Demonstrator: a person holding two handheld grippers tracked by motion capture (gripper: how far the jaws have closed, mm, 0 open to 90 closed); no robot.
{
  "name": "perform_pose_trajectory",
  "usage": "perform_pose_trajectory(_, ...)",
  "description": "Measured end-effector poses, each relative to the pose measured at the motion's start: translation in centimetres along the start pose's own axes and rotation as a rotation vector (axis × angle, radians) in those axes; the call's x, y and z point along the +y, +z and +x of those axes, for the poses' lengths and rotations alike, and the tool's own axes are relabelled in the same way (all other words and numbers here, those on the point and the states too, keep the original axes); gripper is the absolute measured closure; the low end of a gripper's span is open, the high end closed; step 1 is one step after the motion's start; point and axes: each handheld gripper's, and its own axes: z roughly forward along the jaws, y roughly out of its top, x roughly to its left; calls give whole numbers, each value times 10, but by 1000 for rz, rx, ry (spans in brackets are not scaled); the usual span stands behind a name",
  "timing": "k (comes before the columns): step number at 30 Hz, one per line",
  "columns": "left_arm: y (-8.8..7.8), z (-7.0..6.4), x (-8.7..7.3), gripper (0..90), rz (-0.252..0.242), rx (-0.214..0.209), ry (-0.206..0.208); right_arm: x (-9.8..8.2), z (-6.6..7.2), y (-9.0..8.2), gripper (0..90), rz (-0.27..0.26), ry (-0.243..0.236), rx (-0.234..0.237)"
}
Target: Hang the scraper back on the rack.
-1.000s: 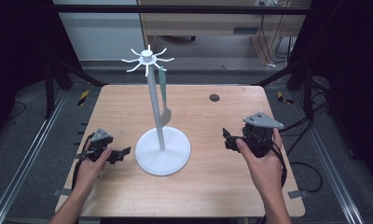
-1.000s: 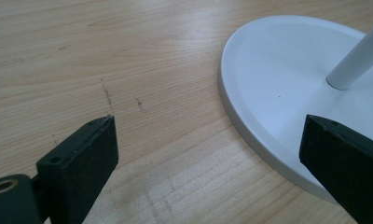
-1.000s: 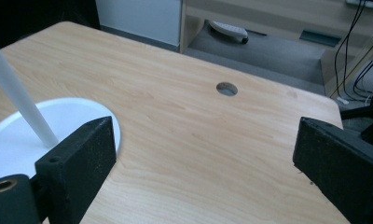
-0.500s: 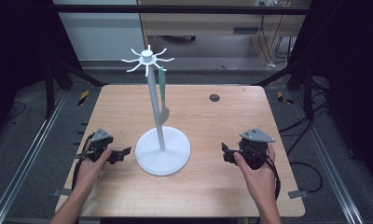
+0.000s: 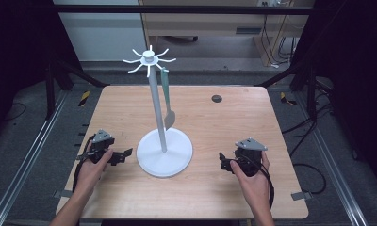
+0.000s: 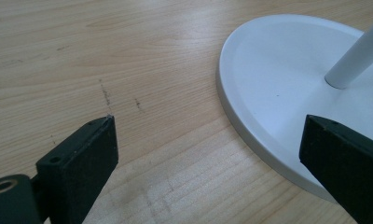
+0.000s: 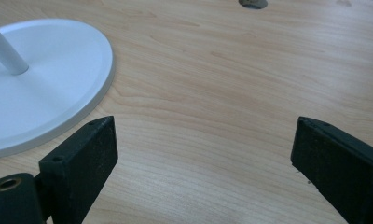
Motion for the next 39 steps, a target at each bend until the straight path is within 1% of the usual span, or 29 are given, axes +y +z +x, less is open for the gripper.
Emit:
perform_pose_trajectory(2, 0, 0, 0, 41, 0, -1, 2, -3, 0, 5, 76, 6, -2, 4)
perform_pose_trajectory(9, 0, -1, 0, 41, 1, -1, 6, -8, 2, 19, 76, 29, 18, 14)
perform_pose_trajectory(10, 1, -1, 0, 41, 1, -1, 6, -9, 1, 21, 76, 29, 12, 17)
perform_pose_trajectory(13, 1, -1, 0, 41, 2, -1, 7, -12, -1, 26, 76, 37, 22, 15)
perform_pose_trajectory(16, 1, -2, 0, 41, 5, -1, 8, -14, -3, 29, 75, 39, 43, 18)
perform_pose_trajectory(17, 1, -2, 0, 41, 5, -1, 9, -14, -4, 30, 75, 38, 40, 22)
perform_pose_trajectory(23, 2, -2, 0, 41, 6, -3, 12, -16, -8, 36, 79, 37, 66, 25)
perform_pose_trajectory(26, 2, -3, 0, 41, 7, -4, 16, -16, -10, 40, 80, 43, 62, 19)
perform_pose_trajectory(27, 2, -3, 0, 41, 7, -5, 16, -16, -10, 41, 81, 50, 69, 17)
perform_pose_trajectory(29, 2, -4, 0, 41, 7, -6, 16, -16, -11, 43, 82, 53, 68, 11)
perform_pose_trajectory(32, 2, -4, 0, 41, 7, -6, 19, -18, -12, 45, 93, 84, 65, -12)
perform_pose_trajectory(34, 2, -4, 0, 41, 8, -7, 18, -18, -11, 45, 95, 83, 62, -21)
perform_pose_trajectory(39, 3, -5, 0, 41, 12, -10, 21, -21, -10, 46, 95, 94, 72, -22)
